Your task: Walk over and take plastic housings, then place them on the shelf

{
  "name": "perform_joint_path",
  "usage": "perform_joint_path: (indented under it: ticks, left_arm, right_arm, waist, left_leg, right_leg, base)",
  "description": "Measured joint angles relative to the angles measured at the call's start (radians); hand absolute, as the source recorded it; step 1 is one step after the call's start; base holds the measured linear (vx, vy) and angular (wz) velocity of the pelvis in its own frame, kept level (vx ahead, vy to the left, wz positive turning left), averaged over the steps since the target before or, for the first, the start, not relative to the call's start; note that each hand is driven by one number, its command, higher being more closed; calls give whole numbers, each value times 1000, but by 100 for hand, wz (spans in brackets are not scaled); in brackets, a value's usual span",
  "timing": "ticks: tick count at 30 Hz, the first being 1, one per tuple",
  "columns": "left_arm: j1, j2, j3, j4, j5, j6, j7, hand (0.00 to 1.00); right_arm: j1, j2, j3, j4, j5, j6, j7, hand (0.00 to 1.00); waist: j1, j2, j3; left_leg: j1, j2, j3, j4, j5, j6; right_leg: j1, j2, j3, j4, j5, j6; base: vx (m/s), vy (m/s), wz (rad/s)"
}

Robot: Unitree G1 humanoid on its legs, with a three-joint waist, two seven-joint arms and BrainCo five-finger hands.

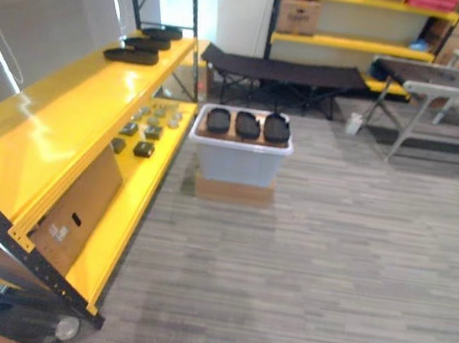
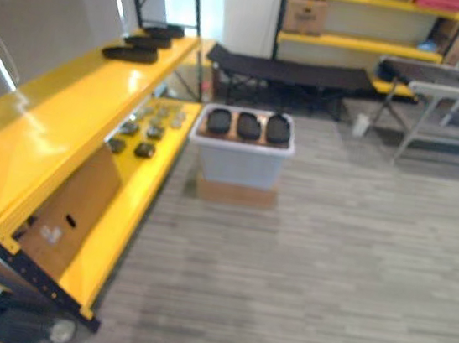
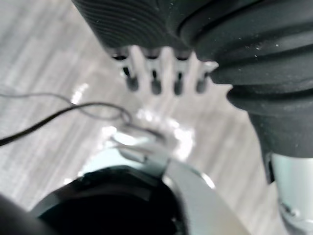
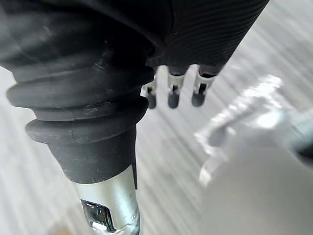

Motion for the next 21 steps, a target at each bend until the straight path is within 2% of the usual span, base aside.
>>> perform_joint_path:
  ticks: [4, 9, 15, 21]
  left_arm:
    - [-10, -1, 4, 19, 3, -2, 2, 0]
    - [-18, 2, 5, 30, 2, -1, 3, 0]
    - [-36, 23, 5, 31, 1, -1, 1, 0]
    - [-36, 21, 4, 28, 0, -10, 2, 0]
  right_arm:
    - [8, 3, -21, 17, -2, 10, 0, 0]
    - [-7, 6, -29, 19, -2, 15, 3, 0]
    - [-36, 29, -32, 20, -22, 16, 19, 0]
    - [-40, 27, -28, 17, -29, 17, 41, 0]
  waist:
    - [-2, -6, 11]
    - [-2, -13, 16]
    - [-1, -41, 40]
    - [-2, -35, 57]
  left_leg:
    - [68, -12, 4, -64, 11, 5]
    - [81, -26, 4, -94, 23, 10]
    - [105, -31, 4, -100, 23, 9]
    - [106, -33, 6, -109, 23, 9]
  right_leg:
    - [54, -3, -4, -35, 15, 7]
    - [64, -9, -7, -58, 20, 15]
    - [86, -14, -19, -67, 16, 24]
    - [82, -16, -20, -63, 14, 27]
  base:
    - [96, 54, -1]
    - [100, 68, 3]
    - [15, 9, 3]
    - [-70, -14, -2]
